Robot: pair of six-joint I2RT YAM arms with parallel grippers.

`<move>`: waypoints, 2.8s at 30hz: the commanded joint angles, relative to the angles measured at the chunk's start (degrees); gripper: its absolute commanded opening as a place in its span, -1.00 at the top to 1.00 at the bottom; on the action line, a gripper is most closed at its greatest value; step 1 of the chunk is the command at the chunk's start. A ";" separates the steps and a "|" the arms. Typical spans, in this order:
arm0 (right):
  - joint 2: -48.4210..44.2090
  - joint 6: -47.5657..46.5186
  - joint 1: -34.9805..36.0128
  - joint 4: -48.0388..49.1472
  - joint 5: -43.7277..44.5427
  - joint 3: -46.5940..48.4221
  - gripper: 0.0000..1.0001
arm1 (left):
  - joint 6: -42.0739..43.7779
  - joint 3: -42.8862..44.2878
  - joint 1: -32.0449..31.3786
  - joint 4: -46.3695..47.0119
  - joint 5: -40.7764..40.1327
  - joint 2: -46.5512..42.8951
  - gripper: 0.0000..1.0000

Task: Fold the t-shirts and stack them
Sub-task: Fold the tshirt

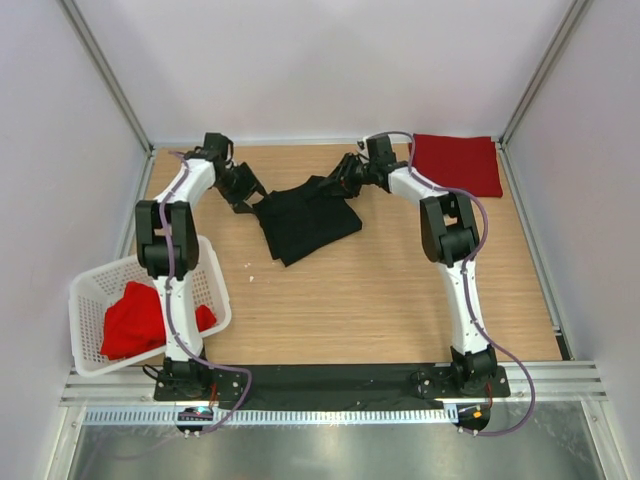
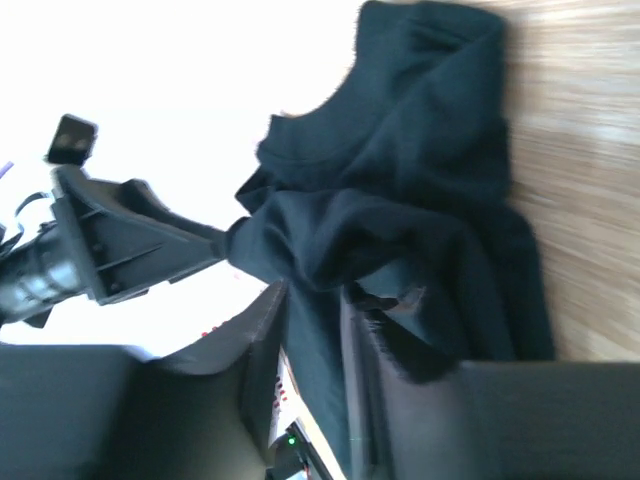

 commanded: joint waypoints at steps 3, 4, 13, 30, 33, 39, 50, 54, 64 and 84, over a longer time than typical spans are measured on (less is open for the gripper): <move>-4.41 -8.98 -1.17 -10.53 2.41 8.68 0.03 | 3.09 2.84 -0.23 -2.35 -8.03 -8.02 -0.26; -5.54 -11.18 -1.34 -15.70 3.28 9.49 -0.01 | 3.44 2.75 -0.58 -3.14 -8.74 -10.20 -0.26; -12.85 -27.97 0.67 -31.82 12.33 5.37 -0.02 | 2.48 -5.94 -8.92 -2.10 -8.58 -16.91 -0.09; -10.39 -33.44 8.32 -33.16 26.49 -4.11 0.05 | 6.34 -3.66 -20.79 -8.85 -15.94 -0.82 0.16; -12.06 -33.26 8.85 -32.54 28.16 -9.48 0.06 | 6.44 -7.86 -22.02 -8.33 -16.65 -1.78 0.17; -19.86 -31.34 10.60 -32.45 30.62 -23.88 0.07 | 6.35 -13.59 -26.24 -8.06 -16.48 -5.21 0.17; -56.59 -18.59 14.56 -28.32 22.19 -63.24 0.03 | 2.48 -33.97 -35.03 -6.31 -10.68 -25.94 0.11; -66.36 -21.47 14.21 -32.44 25.35 -63.20 -0.10 | 1.69 -34.17 -35.30 -8.41 -9.18 -34.56 -0.04; -56.99 -34.74 3.41 -36.05 22.46 -45.89 -0.36 | -4.18 -26.95 -35.12 -8.77 -0.05 -33.43 -0.06; -36.05 -35.46 0.42 -27.80 6.56 -37.52 -0.32 | -0.96 -23.36 -39.34 -10.17 -15.50 -12.61 0.48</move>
